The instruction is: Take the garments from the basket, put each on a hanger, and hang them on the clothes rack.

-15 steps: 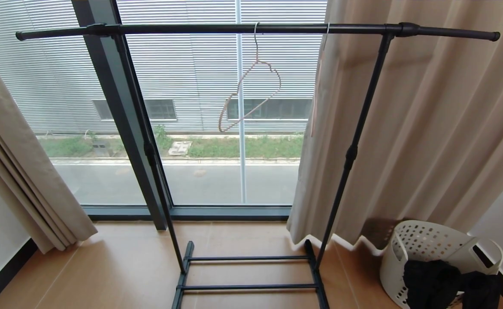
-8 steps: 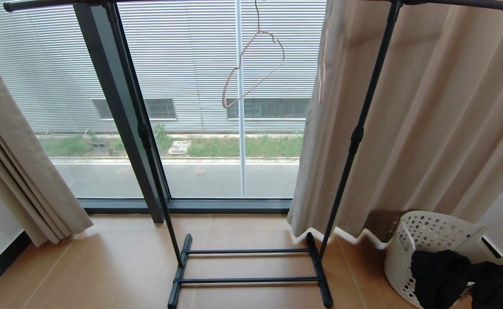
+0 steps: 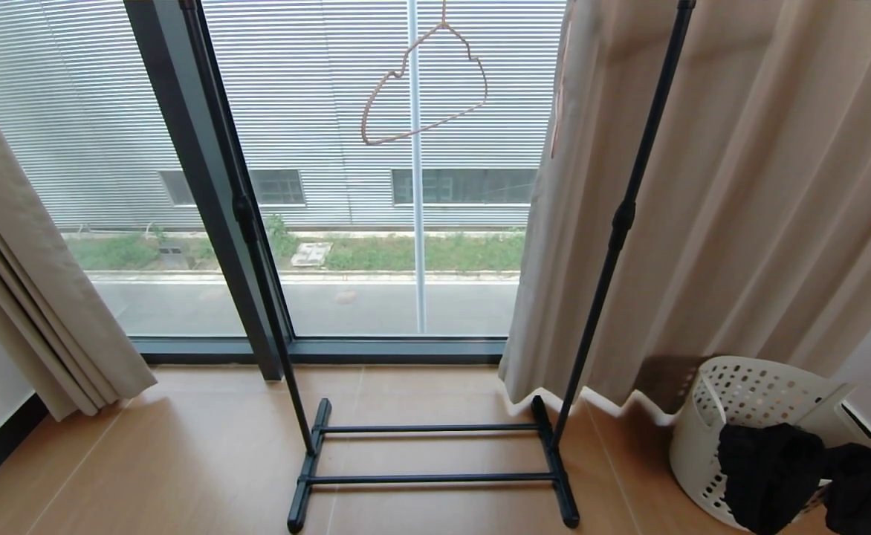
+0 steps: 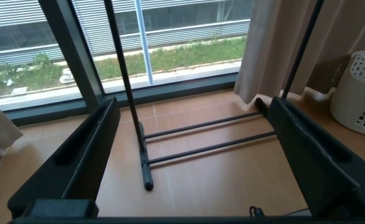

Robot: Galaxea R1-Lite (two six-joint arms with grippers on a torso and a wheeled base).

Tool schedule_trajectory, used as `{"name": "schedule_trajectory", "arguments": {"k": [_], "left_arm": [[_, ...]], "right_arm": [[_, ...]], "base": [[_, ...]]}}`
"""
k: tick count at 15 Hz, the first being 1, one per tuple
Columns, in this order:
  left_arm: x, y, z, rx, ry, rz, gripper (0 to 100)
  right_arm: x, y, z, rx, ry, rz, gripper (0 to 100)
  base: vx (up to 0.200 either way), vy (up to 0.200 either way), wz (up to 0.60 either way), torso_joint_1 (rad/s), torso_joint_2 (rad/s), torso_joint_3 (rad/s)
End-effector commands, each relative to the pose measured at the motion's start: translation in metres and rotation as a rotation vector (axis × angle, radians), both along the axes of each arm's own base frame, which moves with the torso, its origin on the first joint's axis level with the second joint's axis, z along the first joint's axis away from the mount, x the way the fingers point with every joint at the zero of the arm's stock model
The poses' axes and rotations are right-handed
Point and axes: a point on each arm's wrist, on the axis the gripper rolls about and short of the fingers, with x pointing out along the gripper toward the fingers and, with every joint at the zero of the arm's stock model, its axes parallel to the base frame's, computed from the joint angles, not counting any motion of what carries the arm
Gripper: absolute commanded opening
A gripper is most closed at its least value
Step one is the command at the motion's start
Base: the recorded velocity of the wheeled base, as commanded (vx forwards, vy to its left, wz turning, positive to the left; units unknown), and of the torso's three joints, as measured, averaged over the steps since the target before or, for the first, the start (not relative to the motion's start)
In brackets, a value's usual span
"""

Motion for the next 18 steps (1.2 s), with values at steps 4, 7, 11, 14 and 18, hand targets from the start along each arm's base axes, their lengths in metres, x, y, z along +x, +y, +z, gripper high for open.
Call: {"name": "schedule_trajectory", "arguments": {"k": [4,7,11,14,18], "left_arm": [[0.0000,0.0000,0.0001,-0.001,0.001,0.000,100],[0.0000,0.0000,0.0001,0.001,0.000,0.000,100],[0.0000,0.0000,0.0001,0.001,0.000,-0.002,100],[0.0000,0.0000,0.0001,0.001,0.000,-0.002,100],[0.0000,0.0000,0.0001,0.001,0.000,-0.002,100]], "right_arm": [[0.0001,0.0000,0.0002,0.001,0.001,0.001,100],[0.0001,0.0000,0.0002,0.003,0.001,0.001,100],[0.0001,0.0000,0.0002,0.003,0.001,0.001,100],[0.0001,0.0000,0.0002,0.003,0.001,0.001,100],[0.0001,0.0000,0.0002,0.003,0.001,0.001,100]], "base": [[0.000,0.000,-0.60,-0.001,0.01,0.005],[0.000,0.000,-0.60,0.006,0.01,0.001],[0.000,-0.150,-0.15,0.000,0.00,0.005],[0.000,-0.200,0.00,0.002,0.00,0.001],[0.000,-0.200,0.00,0.002,0.00,0.002]]}}
